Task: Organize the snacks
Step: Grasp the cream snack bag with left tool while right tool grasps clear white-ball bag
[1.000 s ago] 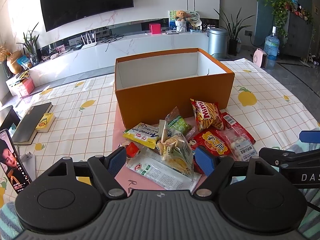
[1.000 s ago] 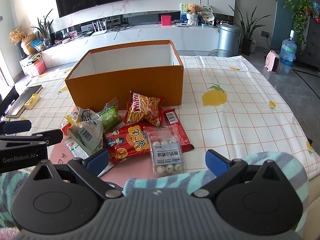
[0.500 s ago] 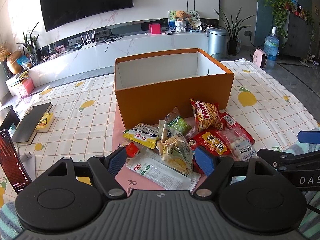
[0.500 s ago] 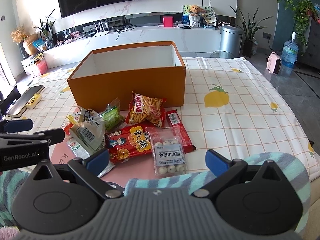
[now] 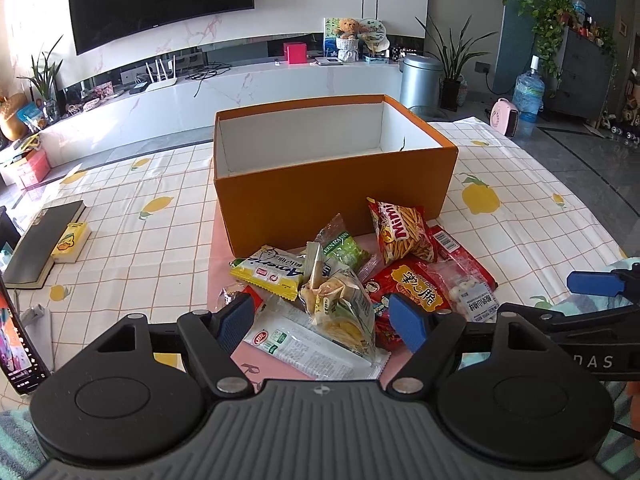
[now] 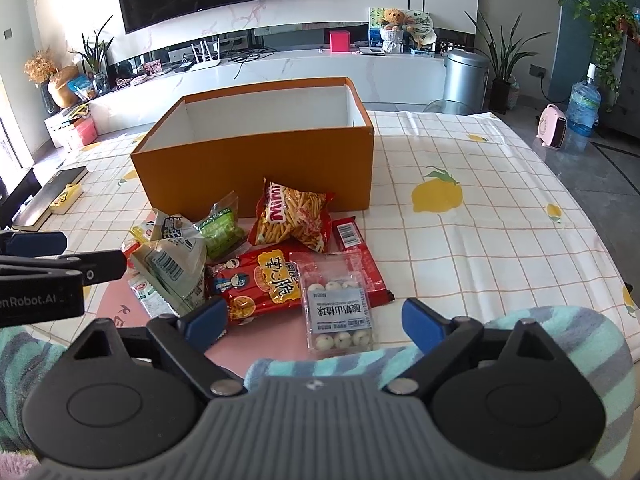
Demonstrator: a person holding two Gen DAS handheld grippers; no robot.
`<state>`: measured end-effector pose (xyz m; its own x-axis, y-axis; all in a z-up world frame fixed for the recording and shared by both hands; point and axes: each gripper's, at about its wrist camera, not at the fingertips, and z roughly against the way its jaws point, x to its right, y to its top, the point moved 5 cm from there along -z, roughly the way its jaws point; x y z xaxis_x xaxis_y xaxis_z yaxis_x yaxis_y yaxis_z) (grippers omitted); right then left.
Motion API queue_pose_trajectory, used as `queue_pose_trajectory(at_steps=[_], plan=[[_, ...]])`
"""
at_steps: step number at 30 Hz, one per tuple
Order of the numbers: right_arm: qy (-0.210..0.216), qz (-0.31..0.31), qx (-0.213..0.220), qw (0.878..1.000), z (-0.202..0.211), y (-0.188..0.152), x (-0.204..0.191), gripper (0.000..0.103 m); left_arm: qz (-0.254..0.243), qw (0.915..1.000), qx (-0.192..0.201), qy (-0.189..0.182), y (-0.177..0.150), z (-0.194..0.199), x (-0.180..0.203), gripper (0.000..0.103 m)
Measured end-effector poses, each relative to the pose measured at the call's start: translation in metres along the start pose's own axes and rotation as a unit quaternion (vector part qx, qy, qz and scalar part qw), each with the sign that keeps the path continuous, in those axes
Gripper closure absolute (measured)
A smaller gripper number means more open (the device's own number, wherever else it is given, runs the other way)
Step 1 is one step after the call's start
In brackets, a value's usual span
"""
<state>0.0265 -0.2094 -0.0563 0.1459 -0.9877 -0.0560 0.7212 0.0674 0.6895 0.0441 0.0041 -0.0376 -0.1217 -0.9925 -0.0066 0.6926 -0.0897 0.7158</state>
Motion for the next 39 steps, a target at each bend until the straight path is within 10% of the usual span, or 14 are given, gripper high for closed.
queue_pose_trajectory(at_steps=[7,22,39], plan=[[0.000,0.018,-0.019,1.000,-0.025,0.002,0.001,0.033,0.015,0.9956,-0.035,-0.086,-0.002,-0.022,-0.001,0.031],[-0.007,-0.030,-0.096,0.995,-0.099,0.001,0.016,0.026,0.091,0.9898,-0.079,-0.075,-0.010,-0.075,-0.006,0.020],[-0.026,-0.019,-0.121,0.992,-0.114,-0.006,0.015,0.044,0.095,0.9895,-0.070,-0.083,-0.016,-0.085,-0.010,0.055]])
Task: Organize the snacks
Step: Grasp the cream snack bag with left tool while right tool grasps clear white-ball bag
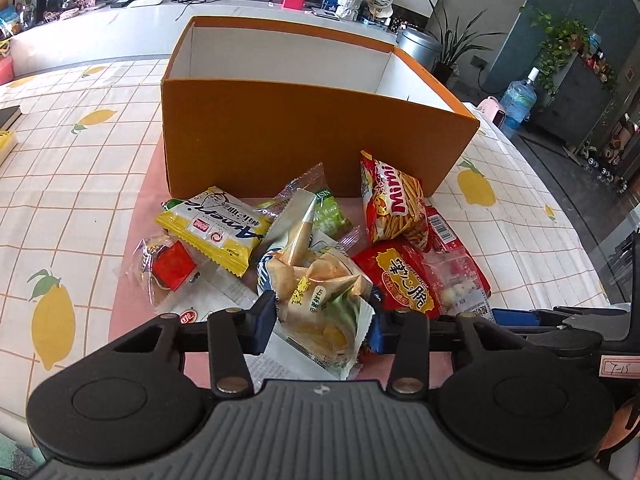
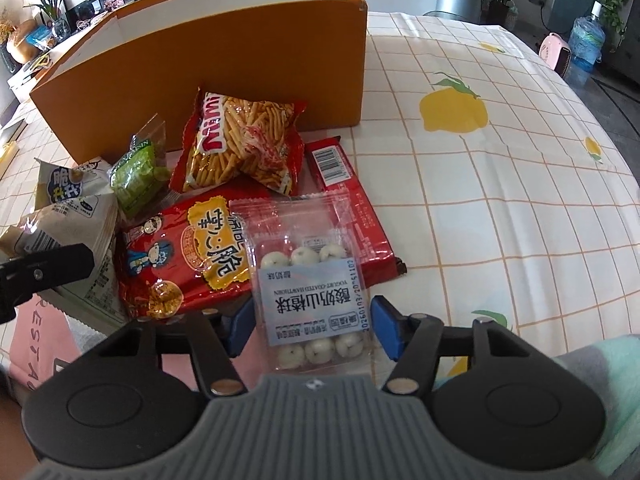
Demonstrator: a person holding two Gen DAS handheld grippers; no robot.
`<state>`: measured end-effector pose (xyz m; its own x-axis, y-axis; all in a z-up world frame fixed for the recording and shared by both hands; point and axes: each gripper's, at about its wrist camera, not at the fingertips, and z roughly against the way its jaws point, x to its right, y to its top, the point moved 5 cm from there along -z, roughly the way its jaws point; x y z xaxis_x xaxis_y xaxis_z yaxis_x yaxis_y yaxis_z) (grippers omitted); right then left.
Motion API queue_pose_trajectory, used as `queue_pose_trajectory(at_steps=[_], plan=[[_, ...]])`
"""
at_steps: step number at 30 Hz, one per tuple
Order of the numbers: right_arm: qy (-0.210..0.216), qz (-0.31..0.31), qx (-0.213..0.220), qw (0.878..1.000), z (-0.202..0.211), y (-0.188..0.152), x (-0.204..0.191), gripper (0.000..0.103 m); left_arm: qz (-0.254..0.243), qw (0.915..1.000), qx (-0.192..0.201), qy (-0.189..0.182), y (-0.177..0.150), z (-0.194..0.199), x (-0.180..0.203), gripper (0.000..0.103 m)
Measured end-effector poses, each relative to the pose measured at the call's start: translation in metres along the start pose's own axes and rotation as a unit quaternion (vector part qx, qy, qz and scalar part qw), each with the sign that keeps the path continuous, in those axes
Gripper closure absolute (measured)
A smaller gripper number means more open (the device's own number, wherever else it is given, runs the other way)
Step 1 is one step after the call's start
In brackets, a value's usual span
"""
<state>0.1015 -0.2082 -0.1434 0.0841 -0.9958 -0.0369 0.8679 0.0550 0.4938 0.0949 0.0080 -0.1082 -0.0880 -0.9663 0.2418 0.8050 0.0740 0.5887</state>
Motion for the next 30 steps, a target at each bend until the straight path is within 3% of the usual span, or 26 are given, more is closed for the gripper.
queue_pose_trajectory(at_steps=[8,17,30], plan=[[-0.011,0.026,0.030,0.999,0.012,-0.004,-0.005,0.046,-0.021,0.9995,0.023,0.012,-0.003,0.018,0.008,0.062],[-0.016,0.042,0.079,0.996,0.036,-0.011,-0.012,0.046,-0.022,0.9987,0.041,0.022,-0.005,0.039,0.008,0.062],[0.048,-0.004,0.126,0.991,0.091,-0.012,-0.012,0.047,-0.026,0.9963,0.078,0.025,0.005,0.067,0.011,0.063]])
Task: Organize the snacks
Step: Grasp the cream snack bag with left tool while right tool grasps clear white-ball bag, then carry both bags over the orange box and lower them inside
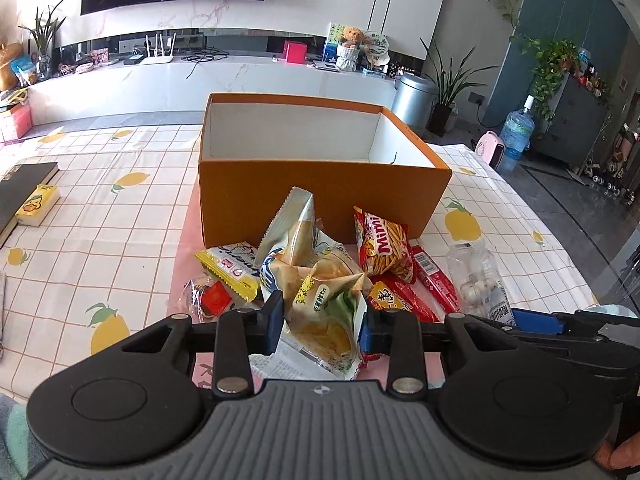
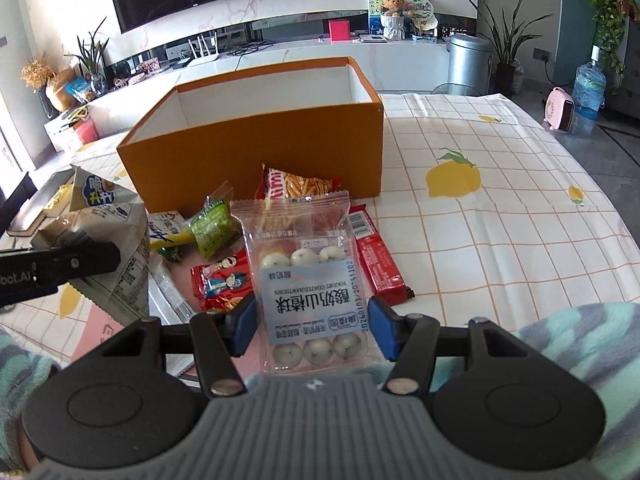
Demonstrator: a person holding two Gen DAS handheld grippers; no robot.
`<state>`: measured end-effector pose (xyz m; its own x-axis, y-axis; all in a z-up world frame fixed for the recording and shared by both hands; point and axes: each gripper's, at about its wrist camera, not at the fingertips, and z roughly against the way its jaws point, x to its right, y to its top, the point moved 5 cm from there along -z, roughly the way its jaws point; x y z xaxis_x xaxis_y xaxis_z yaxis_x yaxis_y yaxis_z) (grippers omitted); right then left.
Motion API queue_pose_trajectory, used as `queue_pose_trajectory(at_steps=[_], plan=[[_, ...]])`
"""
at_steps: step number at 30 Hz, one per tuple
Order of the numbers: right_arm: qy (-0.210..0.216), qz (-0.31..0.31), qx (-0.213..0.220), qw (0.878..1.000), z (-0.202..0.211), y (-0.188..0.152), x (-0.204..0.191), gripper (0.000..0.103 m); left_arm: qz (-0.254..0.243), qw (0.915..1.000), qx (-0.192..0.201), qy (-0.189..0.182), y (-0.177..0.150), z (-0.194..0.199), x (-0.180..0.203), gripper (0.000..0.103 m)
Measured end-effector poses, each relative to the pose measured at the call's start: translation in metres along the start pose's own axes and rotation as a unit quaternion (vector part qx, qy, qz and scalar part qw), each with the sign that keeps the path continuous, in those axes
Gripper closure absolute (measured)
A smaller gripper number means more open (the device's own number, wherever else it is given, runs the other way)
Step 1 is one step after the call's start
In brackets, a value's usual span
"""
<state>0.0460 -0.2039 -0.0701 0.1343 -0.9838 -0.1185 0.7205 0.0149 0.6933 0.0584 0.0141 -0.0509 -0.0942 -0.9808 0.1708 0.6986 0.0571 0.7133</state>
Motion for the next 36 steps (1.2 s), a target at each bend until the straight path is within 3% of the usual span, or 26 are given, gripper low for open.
queue_pose_trajectory(at_steps=[8,18,25,36], plan=[[0.019,0.025,0.043,0.999,0.033,0.041,-0.013,0.047,-0.016,0.9995,0.029,-0.004,0.029,0.013,0.006,0.063],[0.056,0.038,0.064,0.996,0.037,0.100,-0.026,0.047,-0.043,0.9963,0.074,0.001,0.079,0.015,0.006,0.063],[0.075,0.049,0.045,0.995,0.005,0.146,-0.035,0.047,-0.048,0.9960,0.075,0.010,0.106,-0.008,-0.006,0.063],[0.092,0.027,-0.017,0.995,-0.090,0.209,-0.040,0.047,-0.062,0.9966,0.050,0.024,0.137,-0.062,-0.018,0.063]])
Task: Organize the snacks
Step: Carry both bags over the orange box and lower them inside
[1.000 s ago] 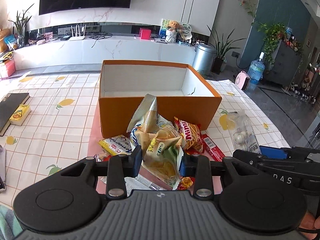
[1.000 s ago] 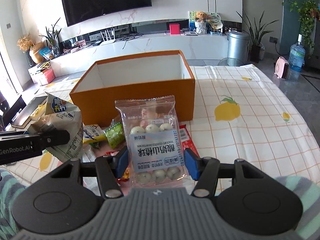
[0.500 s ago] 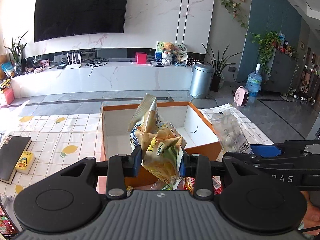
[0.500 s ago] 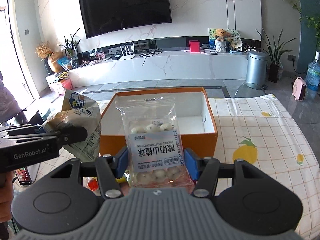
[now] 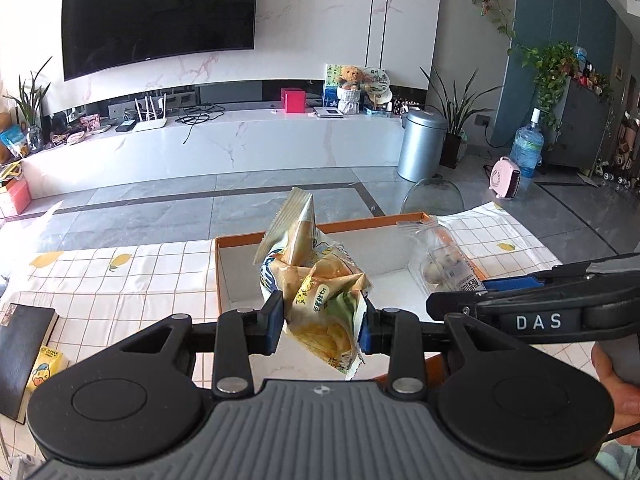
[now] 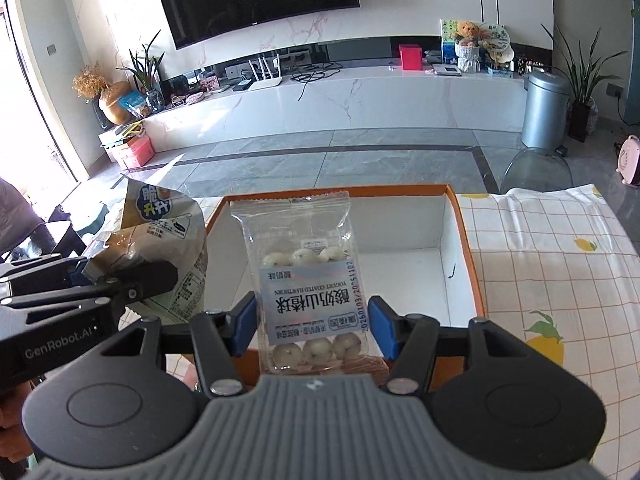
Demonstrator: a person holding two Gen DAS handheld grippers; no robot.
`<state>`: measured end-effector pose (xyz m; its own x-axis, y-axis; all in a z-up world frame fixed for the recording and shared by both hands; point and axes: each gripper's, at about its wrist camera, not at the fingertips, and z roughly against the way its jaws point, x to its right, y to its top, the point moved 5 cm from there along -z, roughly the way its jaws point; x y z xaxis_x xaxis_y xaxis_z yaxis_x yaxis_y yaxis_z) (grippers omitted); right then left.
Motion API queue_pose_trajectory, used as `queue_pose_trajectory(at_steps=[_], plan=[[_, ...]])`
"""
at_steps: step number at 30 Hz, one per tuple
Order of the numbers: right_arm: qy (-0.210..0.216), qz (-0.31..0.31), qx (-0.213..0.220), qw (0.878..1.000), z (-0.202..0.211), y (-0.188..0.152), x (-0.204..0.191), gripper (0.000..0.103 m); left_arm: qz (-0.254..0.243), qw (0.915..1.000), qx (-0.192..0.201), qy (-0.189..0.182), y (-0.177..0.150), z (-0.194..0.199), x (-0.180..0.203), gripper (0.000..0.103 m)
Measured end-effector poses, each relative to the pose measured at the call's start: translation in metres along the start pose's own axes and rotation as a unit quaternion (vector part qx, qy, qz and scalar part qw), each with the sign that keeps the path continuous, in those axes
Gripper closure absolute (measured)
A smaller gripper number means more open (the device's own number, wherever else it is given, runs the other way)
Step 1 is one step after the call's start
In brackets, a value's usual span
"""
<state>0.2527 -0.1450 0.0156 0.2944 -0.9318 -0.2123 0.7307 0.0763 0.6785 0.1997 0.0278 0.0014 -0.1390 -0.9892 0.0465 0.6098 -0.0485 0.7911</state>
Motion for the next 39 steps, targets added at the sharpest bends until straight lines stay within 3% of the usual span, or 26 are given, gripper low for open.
queue_pose_trajectory(at_steps=[6,17,28,39], plan=[[-0.010,-0.017,-0.036,0.999,-0.054,0.013,0.015,0.046,-0.031,0.9988,-0.033,0.022,-0.003,-0.033,-0.002,0.063],[0.002,-0.049,-0.142,0.989,-0.131,-0.010,0.017,0.046,-0.080,0.9910,-0.096,0.049,-0.017,-0.072,-0.006,0.063],[0.005,-0.069,-0.208,0.976,-0.165,-0.029,0.009,0.046,-0.104,0.9817,-0.145,0.068,-0.024,-0.087,-0.013,0.062],[-0.001,-0.066,-0.231,0.971,-0.179,-0.030,0.001,0.045,-0.112,0.9745,-0.174,0.086,-0.026,-0.095,-0.016,0.059]])
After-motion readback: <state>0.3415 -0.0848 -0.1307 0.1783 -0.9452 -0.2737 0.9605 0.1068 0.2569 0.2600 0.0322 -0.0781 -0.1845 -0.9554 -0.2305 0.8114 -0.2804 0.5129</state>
